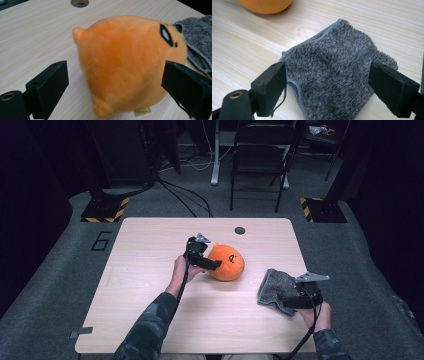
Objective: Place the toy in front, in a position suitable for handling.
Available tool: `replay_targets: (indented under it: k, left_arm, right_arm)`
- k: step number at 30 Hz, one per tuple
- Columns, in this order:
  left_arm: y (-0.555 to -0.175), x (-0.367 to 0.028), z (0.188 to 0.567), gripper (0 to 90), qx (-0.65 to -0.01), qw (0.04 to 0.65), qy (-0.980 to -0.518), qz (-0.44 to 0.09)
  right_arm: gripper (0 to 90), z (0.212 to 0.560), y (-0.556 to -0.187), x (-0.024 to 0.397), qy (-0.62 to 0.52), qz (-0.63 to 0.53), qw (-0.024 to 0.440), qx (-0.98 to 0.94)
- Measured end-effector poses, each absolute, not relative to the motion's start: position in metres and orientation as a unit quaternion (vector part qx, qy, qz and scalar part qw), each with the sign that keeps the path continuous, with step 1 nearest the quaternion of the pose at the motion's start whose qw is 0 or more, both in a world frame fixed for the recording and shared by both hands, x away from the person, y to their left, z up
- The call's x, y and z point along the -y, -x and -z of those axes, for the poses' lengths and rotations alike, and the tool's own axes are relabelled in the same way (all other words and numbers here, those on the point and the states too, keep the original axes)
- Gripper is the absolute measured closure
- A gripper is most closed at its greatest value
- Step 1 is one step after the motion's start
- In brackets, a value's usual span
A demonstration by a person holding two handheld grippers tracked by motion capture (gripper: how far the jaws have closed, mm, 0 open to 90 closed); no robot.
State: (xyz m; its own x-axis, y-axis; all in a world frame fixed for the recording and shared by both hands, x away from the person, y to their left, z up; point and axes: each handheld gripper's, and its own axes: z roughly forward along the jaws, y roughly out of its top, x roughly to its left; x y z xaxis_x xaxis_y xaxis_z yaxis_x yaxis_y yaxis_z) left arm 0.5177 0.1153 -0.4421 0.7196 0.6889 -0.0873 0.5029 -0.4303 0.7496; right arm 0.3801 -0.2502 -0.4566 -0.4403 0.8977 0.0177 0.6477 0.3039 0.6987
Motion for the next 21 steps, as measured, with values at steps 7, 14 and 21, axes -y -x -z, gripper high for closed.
replay_targets:
  k: [7,14,21]
  left_arm:
    - [-0.523,-0.095,0.455,19.3,-0.342,0.374,-0.856,-0.107]
    - [-0.517,-0.090,0.460,49.9,-0.341,0.370,-0.855,-0.122]
    - [-0.507,-0.092,0.459,65.8,-0.339,0.387,-0.847,-0.136]
  right_arm:
    - [14.4,0.456,-0.380,0.253,-0.494,-0.326,0.196,-0.782]
    - [14.8,0.458,-0.382,0.252,-0.501,-0.324,0.192,-0.780]
    - [15.0,0.456,-0.382,0.250,-0.493,-0.326,0.194,-0.783]
